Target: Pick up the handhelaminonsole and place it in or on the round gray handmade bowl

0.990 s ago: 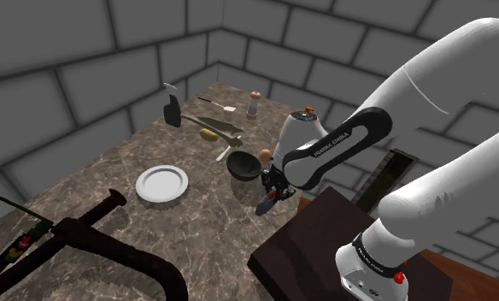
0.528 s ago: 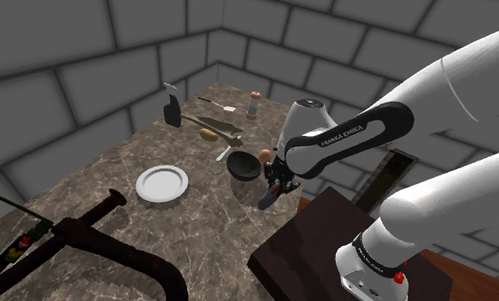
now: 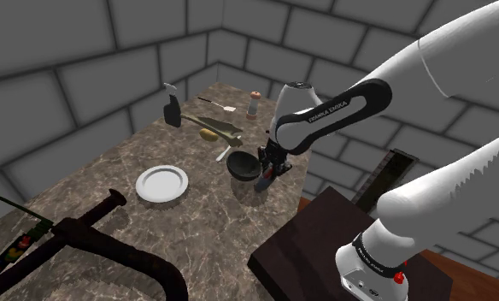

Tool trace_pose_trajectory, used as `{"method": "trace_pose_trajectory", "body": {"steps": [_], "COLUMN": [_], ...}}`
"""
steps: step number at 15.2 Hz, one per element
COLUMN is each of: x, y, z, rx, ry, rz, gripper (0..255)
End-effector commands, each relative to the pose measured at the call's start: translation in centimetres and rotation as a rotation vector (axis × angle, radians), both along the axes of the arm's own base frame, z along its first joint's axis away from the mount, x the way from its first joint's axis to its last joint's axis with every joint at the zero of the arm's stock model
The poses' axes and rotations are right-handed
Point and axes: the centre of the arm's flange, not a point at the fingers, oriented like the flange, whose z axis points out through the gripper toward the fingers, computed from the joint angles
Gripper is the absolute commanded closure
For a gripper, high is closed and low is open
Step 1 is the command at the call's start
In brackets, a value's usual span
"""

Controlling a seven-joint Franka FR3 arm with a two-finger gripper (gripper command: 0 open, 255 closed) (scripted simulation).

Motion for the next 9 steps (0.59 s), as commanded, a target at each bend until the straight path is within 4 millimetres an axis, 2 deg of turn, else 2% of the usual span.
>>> {"method": "trace_pose_trajectory", "body": {"steps": [1,9], "x": [2.7,12.5], "y": [-1.3,-5.3], "z": [-0.1,0.5], "rx": [0.000,0.000], "ry": [-0.001,-0.001], "rz": [0.001,0.001], "gripper": [255,255]}}
